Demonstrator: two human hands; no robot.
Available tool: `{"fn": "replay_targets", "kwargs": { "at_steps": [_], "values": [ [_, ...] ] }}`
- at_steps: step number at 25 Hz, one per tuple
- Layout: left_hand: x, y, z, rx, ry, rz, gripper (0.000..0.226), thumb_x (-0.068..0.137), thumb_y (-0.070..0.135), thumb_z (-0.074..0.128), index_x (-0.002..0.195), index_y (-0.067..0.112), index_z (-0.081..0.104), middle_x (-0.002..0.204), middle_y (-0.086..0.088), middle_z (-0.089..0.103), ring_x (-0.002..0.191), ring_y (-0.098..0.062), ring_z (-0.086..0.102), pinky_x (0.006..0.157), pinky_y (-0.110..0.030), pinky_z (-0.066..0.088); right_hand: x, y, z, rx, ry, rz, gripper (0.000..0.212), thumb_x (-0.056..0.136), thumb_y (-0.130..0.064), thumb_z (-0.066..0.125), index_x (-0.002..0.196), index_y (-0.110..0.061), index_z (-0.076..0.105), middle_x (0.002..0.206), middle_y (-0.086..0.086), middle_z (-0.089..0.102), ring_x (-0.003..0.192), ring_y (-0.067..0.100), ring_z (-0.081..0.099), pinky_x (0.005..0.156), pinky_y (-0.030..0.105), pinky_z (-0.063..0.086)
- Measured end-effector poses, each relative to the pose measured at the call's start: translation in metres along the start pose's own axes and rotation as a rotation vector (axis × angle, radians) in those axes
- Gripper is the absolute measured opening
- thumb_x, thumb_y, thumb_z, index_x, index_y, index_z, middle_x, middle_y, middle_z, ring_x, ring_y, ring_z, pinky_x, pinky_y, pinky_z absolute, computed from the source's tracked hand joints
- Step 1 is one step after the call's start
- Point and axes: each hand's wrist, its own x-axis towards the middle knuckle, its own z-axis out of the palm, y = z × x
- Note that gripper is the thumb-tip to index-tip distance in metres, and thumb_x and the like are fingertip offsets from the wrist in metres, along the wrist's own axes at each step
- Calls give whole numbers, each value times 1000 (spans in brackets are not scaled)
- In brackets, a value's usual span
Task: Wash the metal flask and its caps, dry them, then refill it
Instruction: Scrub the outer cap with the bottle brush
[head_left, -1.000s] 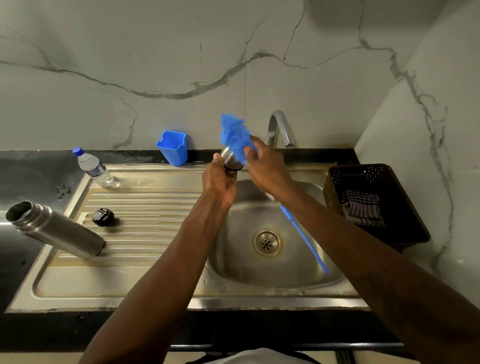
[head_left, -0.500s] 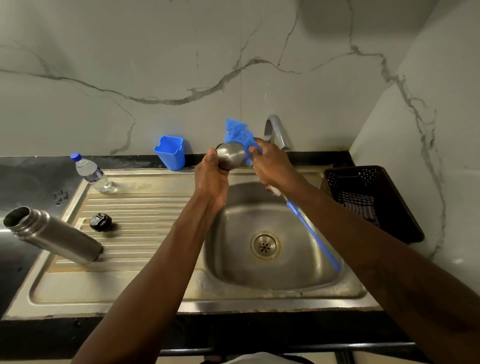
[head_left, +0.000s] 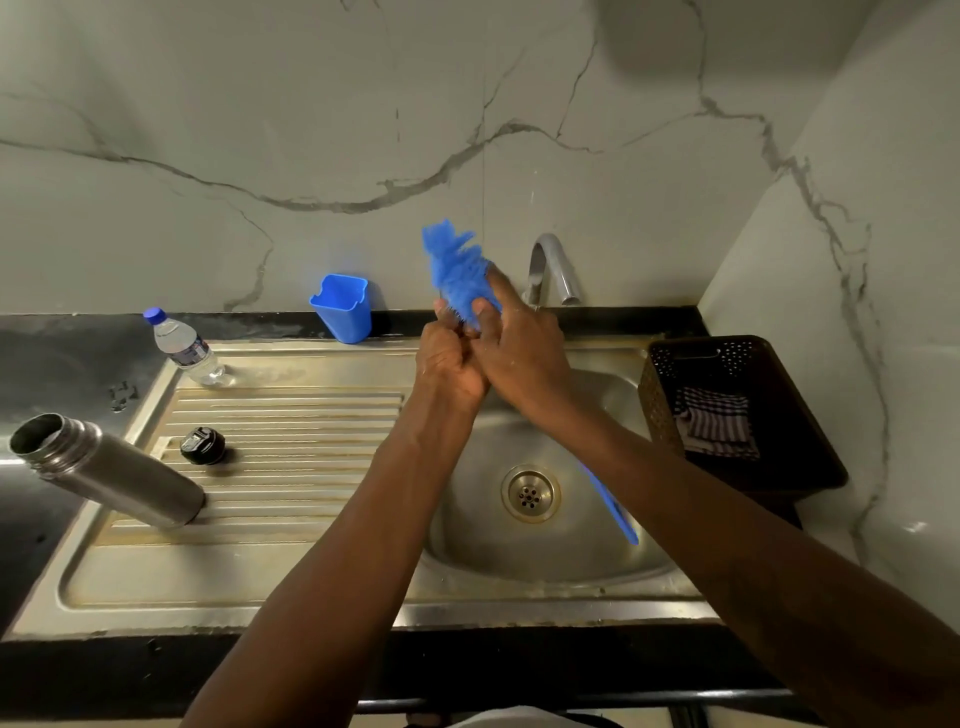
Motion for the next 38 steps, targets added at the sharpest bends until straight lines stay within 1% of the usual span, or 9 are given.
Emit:
{"fn": "replay_targets", "kwargs": {
  "at_steps": [4,9,13,17,21,25,31,35,38],
  "values": [
    [-9,1,-3,218,-19,58,26,97,5,51,112,5,72,96,-14,72,88,-26,69,98,-43,55,19,-8,-2,-171,-88,-94,48,105,-32,42,153,-34,38,93,10,72,86,33,67,79,48,57],
    [-12,9,-1,485,54,293,19,91,5,57,85,10,74,85,-12,68,81,-26,60,73,-36,52,33,-13,-6,-154,-115,-56,49,105,-33,39,154,-33,37,92,9,72,85,30,66,79,48,57],
    [-18,23,14,161,-19,50,27,101,1,38,96,4,65,66,-6,64,54,-13,62,51,-24,56,9,5,3,-33,-10,-138,51,106,-49,33,156,-42,31,92,6,75,81,26,71,80,46,59],
    [-24,22,27,10,-67,17,38,107,10,36,128,-4,65,117,-24,74,111,-34,73,94,-43,62,14,-1,7,353,216,-14,45,110,-35,38,153,-24,44,107,-10,68,94,8,66,90,27,55],
    [-22,29,25,63,-94,75,43,99,8,38,132,-7,62,125,-25,71,125,-40,66,113,-47,49,24,1,-7,532,24,158,38,109,-36,41,146,-31,51,76,-18,62,64,6,59,60,28,49],
    [-30,28,12,268,-113,75,32,100,31,55,115,7,69,104,-14,76,98,-30,70,102,-47,52,26,-2,-21,523,-227,215,41,108,-39,45,150,-38,47,67,-14,54,45,-1,47,44,19,38],
    [-26,41,-12,759,-373,-244,71,90,73,60,118,8,67,99,-18,69,75,-22,70,63,-29,62,26,13,-33,430,-175,139,41,108,-34,49,148,-25,49,124,-22,51,94,-1,61,74,20,53],
    [-4,45,-35,1022,-328,80,59,82,27,89,130,9,61,126,-17,72,110,-29,74,94,-44,62,19,30,-35,279,-351,79,46,108,-34,50,152,-23,48,122,-5,67,93,-6,68,74,22,57],
    [5,53,-42,1500,-90,514,74,55,19,100,121,21,66,105,6,76,95,-13,72,79,-22,57,12,46,-40,8,-420,-33,48,106,-37,52,151,-20,50,145,5,60,128,20,60,107,44,51]
  ]
}}
